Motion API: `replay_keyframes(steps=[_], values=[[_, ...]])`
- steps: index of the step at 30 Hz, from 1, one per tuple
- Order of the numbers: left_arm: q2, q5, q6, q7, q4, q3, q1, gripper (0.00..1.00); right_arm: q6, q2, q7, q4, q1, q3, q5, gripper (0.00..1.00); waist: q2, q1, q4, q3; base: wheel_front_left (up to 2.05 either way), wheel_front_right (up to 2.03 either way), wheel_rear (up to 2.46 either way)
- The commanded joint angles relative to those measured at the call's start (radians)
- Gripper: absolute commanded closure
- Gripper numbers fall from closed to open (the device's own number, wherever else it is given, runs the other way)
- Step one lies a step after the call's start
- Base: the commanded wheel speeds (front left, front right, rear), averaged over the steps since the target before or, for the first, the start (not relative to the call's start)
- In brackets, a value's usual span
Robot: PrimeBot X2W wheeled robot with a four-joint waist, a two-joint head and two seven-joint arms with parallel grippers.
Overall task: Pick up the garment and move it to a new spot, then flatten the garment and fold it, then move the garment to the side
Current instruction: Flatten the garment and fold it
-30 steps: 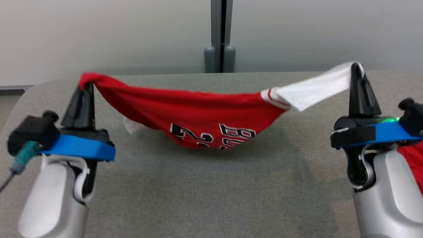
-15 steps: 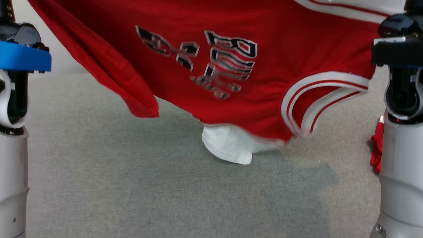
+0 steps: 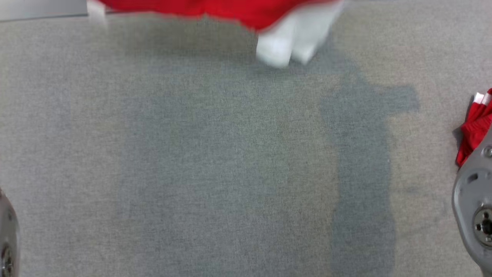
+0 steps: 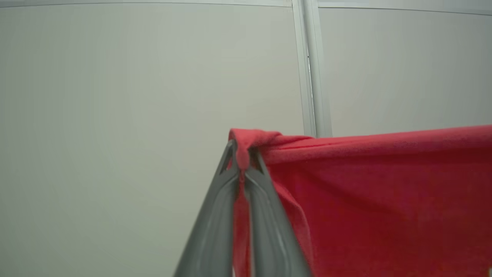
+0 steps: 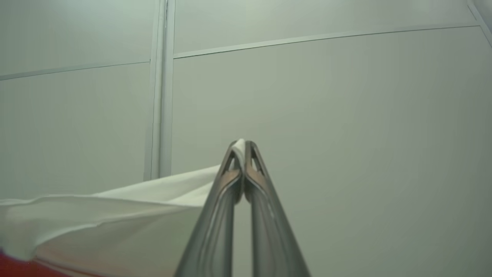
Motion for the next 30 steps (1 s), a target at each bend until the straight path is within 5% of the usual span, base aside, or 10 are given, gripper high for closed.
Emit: replay_keyframes(steps=[1,7,12,21,30], values=[[0.0,-0.003,-0.002,-0.007,0.038,0.01,0.001,1.0,-0.001,-0.006,-0.006,0.003,-0.006,-0.005,0.0,1.0,-0.0001,0.0,0.003,0.024,0.0,0.0,0.0],[0.016,-0.008,-0.027,-0.015,0.127,0.015,0.076,1.0,-0.001,-0.009,-0.008,-0.063,0.094,-0.019,0.045,1.0,-0.0001,0.0,-0.011,0.053,0.0,0.0,0.0],[-0.005,-0.002,-0.041,-0.014,0.155,0.019,0.314,1.0,-0.002,-0.01,-0.008,-0.133,0.393,0.021,0.162,1.0,-0.0001,0.0,-0.017,0.037,0.0,0.0,0.0],[-0.12,0.001,-0.044,-0.015,0.219,0.072,0.824,1.0,-0.001,-0.008,-0.008,-0.099,1.056,0.17,0.337,1.0,-0.0001,0.0,-0.047,-0.097,0.0,0.0,0.0],[-0.217,0.037,-0.031,-0.015,0.257,0.132,1.099,1.0,-0.001,-0.008,-0.008,-0.01,1.353,0.242,0.333,1.0,-0.0001,0.0,-0.061,-0.245,0.0,0.0,0.0]])
